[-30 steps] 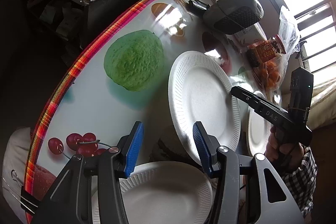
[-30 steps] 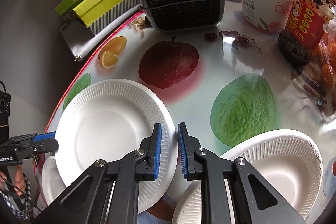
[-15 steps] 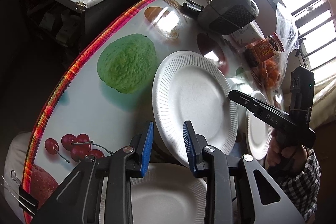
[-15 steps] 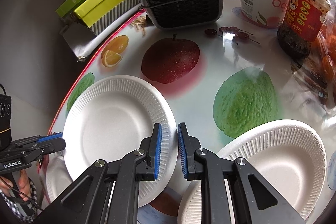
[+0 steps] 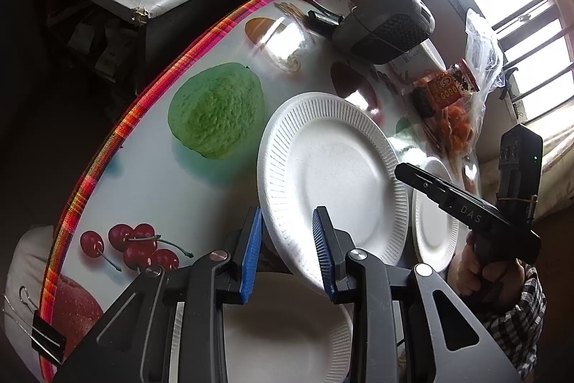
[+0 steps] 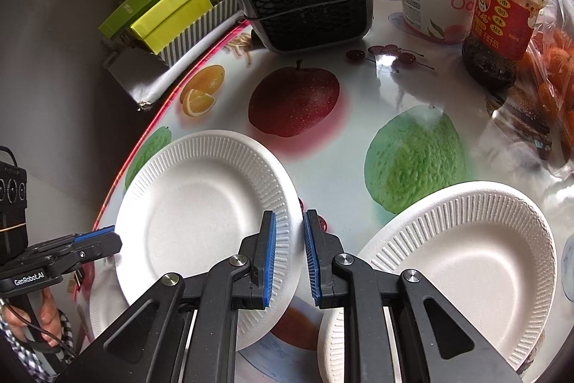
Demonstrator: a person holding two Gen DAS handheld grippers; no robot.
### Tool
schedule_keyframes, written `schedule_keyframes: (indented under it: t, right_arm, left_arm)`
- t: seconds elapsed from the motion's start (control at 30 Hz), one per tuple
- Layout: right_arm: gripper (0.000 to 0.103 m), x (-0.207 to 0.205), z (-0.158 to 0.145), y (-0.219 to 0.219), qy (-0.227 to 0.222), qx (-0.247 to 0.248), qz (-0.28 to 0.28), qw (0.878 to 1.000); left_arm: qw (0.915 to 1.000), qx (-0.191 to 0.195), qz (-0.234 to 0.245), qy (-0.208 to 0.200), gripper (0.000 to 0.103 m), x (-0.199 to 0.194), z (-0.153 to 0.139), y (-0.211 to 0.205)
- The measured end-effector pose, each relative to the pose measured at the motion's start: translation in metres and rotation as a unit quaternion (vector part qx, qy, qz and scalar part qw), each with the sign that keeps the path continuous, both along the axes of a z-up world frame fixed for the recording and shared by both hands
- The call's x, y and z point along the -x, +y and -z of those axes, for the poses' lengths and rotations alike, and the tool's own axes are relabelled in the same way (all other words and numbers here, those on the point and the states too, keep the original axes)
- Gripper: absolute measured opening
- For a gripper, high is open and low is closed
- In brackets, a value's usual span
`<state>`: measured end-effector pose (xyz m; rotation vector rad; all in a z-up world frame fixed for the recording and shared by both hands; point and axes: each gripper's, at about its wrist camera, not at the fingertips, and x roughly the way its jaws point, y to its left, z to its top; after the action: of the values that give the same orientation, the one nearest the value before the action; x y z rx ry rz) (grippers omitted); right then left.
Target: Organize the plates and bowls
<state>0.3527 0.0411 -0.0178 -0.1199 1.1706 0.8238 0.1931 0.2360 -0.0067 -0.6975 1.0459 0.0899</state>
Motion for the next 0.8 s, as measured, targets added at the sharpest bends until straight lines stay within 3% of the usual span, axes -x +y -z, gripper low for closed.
schedule_keyframes:
  t: [0.4, 0.8]
  right_arm:
    - [0.016, 0.046, -0.034, -0.004, -0.012, -0.020, -0.011, 1.000]
    - [0.016, 0.111, -0.036, -0.004, -0.008, -0.024, -0.029, 0.999]
  left_arm:
    - [0.9997, -0.006, -0.007, -0.021, 0.030, 0.041, -0.023, 0.007]
    - [0.9995, -0.019, -0.014, -0.021, 0.030, 0.105, -0.024, 0.011]
